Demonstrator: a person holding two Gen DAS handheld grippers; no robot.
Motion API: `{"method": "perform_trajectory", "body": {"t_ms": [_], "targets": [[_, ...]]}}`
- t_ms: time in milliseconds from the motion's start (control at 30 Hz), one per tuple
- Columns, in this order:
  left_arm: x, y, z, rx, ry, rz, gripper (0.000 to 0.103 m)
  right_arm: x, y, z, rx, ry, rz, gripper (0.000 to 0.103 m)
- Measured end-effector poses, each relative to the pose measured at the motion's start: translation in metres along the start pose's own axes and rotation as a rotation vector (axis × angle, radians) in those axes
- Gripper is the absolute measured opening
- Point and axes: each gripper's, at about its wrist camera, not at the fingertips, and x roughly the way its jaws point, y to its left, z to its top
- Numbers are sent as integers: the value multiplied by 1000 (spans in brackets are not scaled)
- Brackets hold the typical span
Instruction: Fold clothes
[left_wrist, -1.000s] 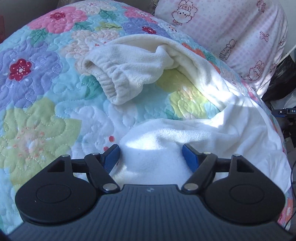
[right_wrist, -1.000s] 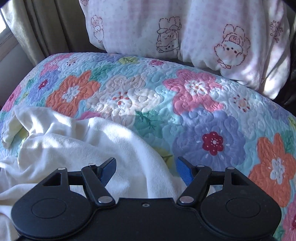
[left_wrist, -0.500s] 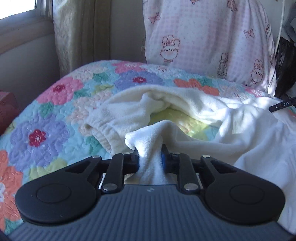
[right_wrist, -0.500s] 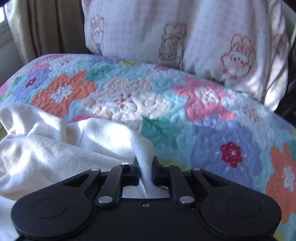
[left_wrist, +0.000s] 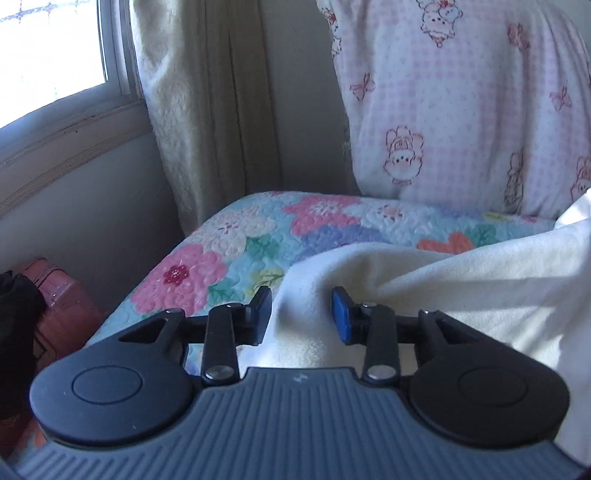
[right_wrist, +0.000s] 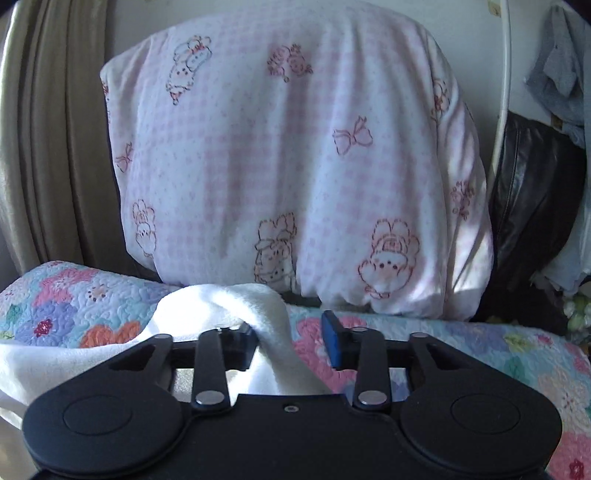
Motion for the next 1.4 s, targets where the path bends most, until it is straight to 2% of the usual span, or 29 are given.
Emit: {"method": "perform_trajectory", "body": {"t_ms": [67, 100, 200, 300, 400, 467, 533, 567, 600, 633, 700, 733, 800, 833, 867, 900, 933, 967, 1033, 1133, 1233, 1300, 1400], "targets": [[-20, 2, -25, 26, -24, -24, 49, 0, -13, -25, 63, 22, 10, 55], [-29, 5, -38, 14, 6, -49, 51, -3, -23, -37, 107, 49, 22, 57], [-52, 12, -77, -21, 98, -123, 52, -12, -57, -75, 243, 130, 89, 58], [-65, 16, -118, -62, 209, -144, 52, -31, -92, -112, 340, 187, 114, 58], [-76, 14, -153, -91, 283, -142, 57, -58, -121, -144, 358, 208, 101, 59], [-82, 15, -172, -128, 321, -169, 59, -73, -135, -162, 373, 231, 102, 61], [-82, 11, -183, -119, 371, -195, 58, -84, -145, -178, 415, 266, 150, 62], [-81, 7, -189, -99, 398, -200, 57, -89, -147, -189, 450, 294, 205, 62], [-80, 3, -192, -78, 398, -189, 57, -92, -146, -203, 497, 343, 307, 62], [-79, -1, -194, -62, 398, -179, 57, -94, -143, -210, 516, 378, 367, 62], [-75, 1, -195, -114, 397, -175, 61, -98, -123, -230, 466, 439, 377, 62], [-73, 4, -195, -153, 396, -184, 67, -96, -109, -236, 388, 472, 321, 63], [-70, 6, -197, -189, 386, -192, 69, -97, -90, -247, 295, 448, 264, 63], [-70, 7, -197, -201, 378, -188, 66, -97, -80, -253, 248, 435, 236, 64], [-73, 7, -196, -210, 353, -160, 33, -103, -74, -246, 222, 407, 232, 55], [-81, 8, -193, -220, 317, -131, 13, -109, -67, -239, 195, 379, 228, 12], [-94, 10, -187, -230, 263, -131, 4, -115, -60, -232, 169, 351, 225, 11], [-109, 12, -180, -233, 208, -132, 3, -122, -54, -224, 142, 322, 221, 11], [-138, 11, -167, -202, 120, -105, 2, -159, -29, -200, -49, 164, 165, 10], [-165, 5, -162, -129, 40, -19, 0, -200, -24, -178, -91, 39, 102, 9], [-169, 9, -175, -175, 98, -88, 0, -216, -40, -176, -114, 6, 14, 8], [-166, 10, -184, -196, 143, -124, 0, -215, -55, -183, -96, 35, -27, 8], [-155, 3, -192, -158, 195, -139, 0, -199, -66, -202, -134, 79, -106, 8]]}}
